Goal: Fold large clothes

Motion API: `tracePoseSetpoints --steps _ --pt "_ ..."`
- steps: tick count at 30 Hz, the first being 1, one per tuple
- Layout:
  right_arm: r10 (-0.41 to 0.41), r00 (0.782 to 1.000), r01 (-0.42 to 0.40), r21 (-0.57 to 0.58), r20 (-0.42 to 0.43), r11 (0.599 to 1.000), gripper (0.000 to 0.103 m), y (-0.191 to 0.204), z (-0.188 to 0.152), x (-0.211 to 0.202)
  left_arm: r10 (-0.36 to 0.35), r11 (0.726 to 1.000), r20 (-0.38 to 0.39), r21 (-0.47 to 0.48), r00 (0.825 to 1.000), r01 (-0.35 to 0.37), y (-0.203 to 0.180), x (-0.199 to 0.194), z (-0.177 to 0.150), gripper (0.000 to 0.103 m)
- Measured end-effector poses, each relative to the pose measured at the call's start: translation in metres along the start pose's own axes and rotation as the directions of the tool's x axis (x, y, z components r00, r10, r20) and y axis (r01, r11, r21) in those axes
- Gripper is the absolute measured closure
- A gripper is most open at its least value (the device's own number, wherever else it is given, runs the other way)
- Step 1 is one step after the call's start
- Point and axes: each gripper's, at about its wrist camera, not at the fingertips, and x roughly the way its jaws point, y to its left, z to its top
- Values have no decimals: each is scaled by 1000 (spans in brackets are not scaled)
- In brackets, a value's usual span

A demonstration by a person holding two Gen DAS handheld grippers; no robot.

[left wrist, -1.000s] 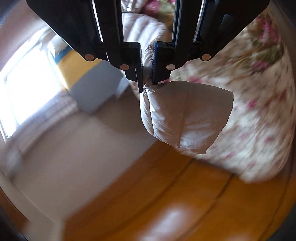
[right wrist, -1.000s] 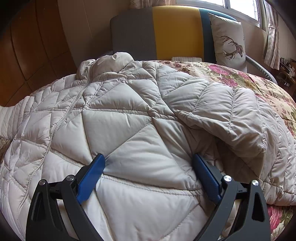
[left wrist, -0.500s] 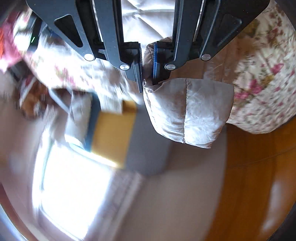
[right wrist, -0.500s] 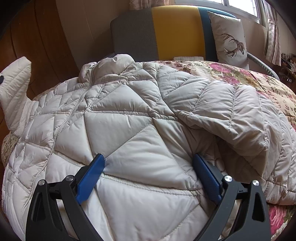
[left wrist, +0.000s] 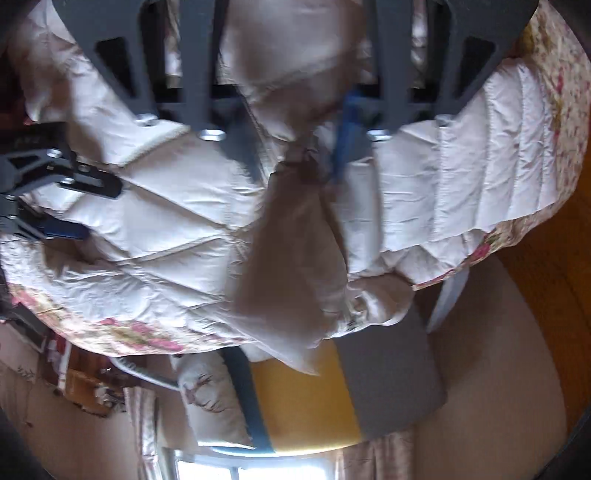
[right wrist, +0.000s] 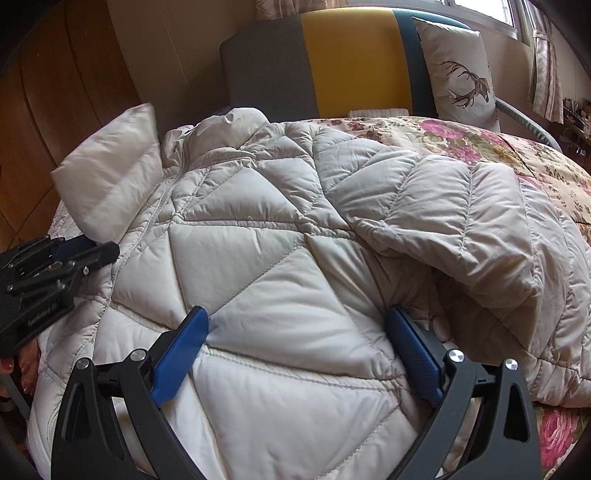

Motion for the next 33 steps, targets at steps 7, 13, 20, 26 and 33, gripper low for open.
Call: tracePoseSetpoints --steps 7,13,20,26,33 --pt "-2 1000 2 -1 -3 1000 6 0 0 1 -68 994 108 -76 992 76 22 -43 -12 27" --pt "-4 1000 4 -1 -4 1000 6 0 0 1 139 894 92 -439 986 -85 124 -46 -27 53" --pt "-26 1000 26 -17 -4 1000 6 3 0 1 231 803 -60 -552 971 -225 189 -5 -87 77" --pt "-99 995 98 -73 -10 992 4 19 8 -8 228 807 -37 -552 973 -210 186 0 -90 77" --pt "128 991 -130 75 35 989 6 48 49 -19 230 796 196 -601 953 -68 180 -41 -103 26"
